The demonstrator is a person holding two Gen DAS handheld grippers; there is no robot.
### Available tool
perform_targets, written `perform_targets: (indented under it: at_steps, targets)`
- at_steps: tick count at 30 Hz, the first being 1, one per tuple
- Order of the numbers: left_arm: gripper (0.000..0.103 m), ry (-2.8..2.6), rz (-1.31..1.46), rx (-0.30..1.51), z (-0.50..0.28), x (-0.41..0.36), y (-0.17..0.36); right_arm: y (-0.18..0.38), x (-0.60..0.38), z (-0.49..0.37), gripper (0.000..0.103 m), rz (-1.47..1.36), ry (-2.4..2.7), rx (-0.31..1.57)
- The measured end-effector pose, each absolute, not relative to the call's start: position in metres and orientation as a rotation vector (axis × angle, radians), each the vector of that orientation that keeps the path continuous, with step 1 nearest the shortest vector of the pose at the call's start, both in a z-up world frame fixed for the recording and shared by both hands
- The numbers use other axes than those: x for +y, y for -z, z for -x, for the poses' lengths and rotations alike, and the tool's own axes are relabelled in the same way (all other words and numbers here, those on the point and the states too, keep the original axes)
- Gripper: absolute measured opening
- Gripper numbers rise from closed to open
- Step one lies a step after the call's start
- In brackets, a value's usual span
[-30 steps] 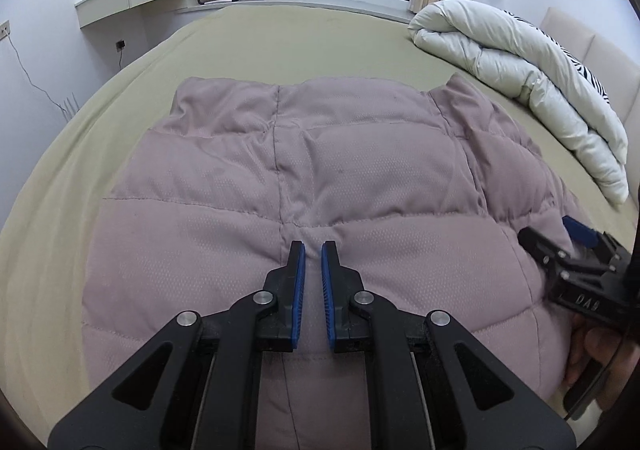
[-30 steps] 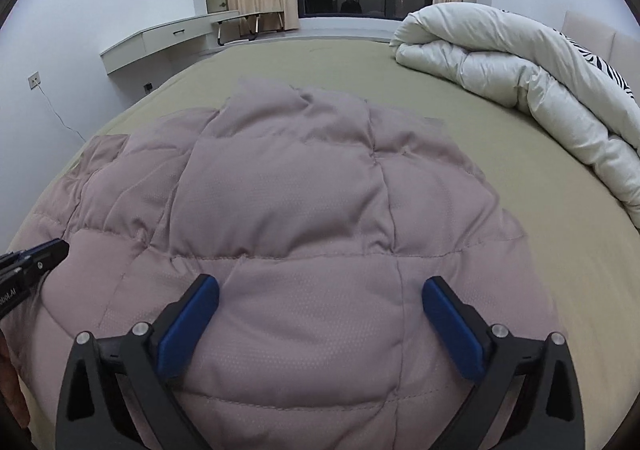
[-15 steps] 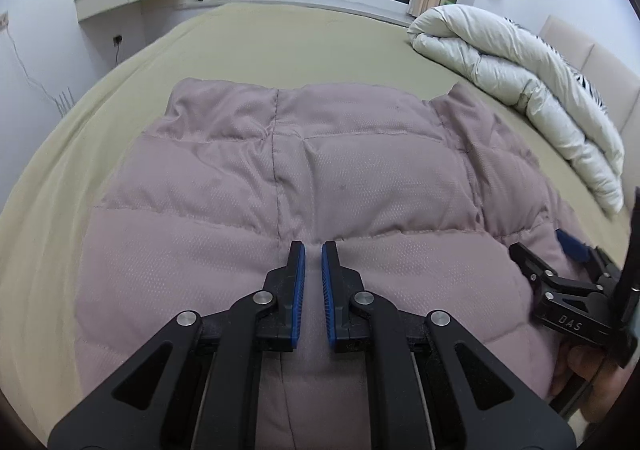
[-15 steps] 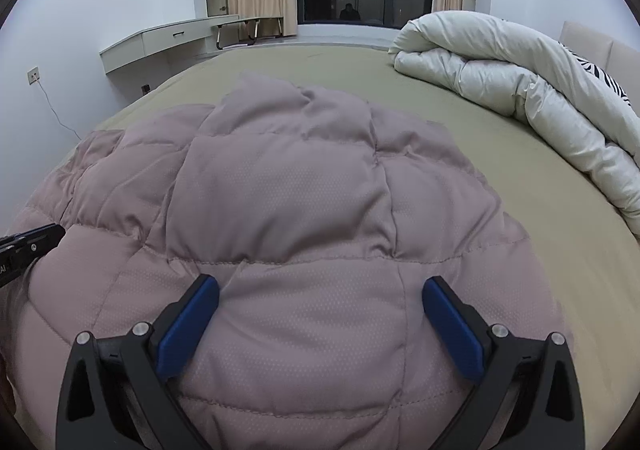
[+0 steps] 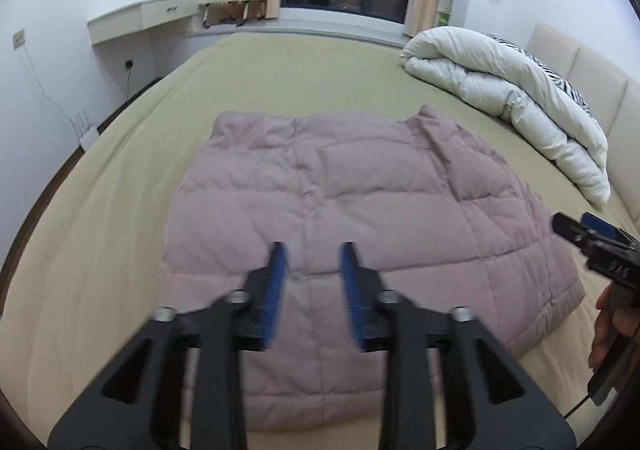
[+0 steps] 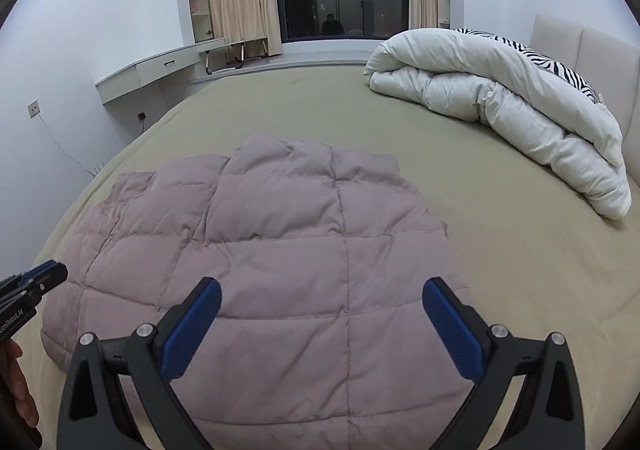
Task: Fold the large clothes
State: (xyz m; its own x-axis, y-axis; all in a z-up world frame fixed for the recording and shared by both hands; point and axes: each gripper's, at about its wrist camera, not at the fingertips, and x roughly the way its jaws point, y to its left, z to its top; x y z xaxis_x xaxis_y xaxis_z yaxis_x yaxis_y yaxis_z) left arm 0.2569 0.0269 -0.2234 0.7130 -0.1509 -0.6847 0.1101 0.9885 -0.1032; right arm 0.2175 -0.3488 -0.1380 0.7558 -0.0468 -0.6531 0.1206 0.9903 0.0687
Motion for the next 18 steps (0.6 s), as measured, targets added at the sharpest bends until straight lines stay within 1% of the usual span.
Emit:
perform_targets:
  at_steps: [1, 2, 9, 12, 15, 18]
  targets:
    - [0.078, 0.135, 0.081, 0.769, -0.257, 0.036, 0.226, 0.138, -0.358, -0.218, 0.103, -0.131, 0.106, 0.719]
    - [0.080, 0.129, 0.116, 0.773, -0.257, 0.044, 0.228, 0.139, -0.364, -0.218, 0.103, -0.143, 0.116, 0.730]
    - [0.080, 0.110, 0.219, 0.790, -0.271, 0.092, 0.230, 0.145, -0.412, -0.228, 0.103, -0.271, 0.069, 0.763]
    - [0.080, 0.101, 0.298, 0.816, -0.283, 0.127, 0.234, 0.149, -0.437, -0.239, 0.103, -0.360, 0.014, 0.804]
    - [0.081, 0.105, 0.344, 0.841, -0.293, 0.152, 0.237, 0.160, -0.470, -0.251, 0.103, -0.509, -0.035, 0.845]
    - [0.083, 0.187, 0.435, 0.932, -0.309, 0.168, 0.252, 0.176, -0.497, -0.263, 0.103, -0.616, -0.041, 0.892]
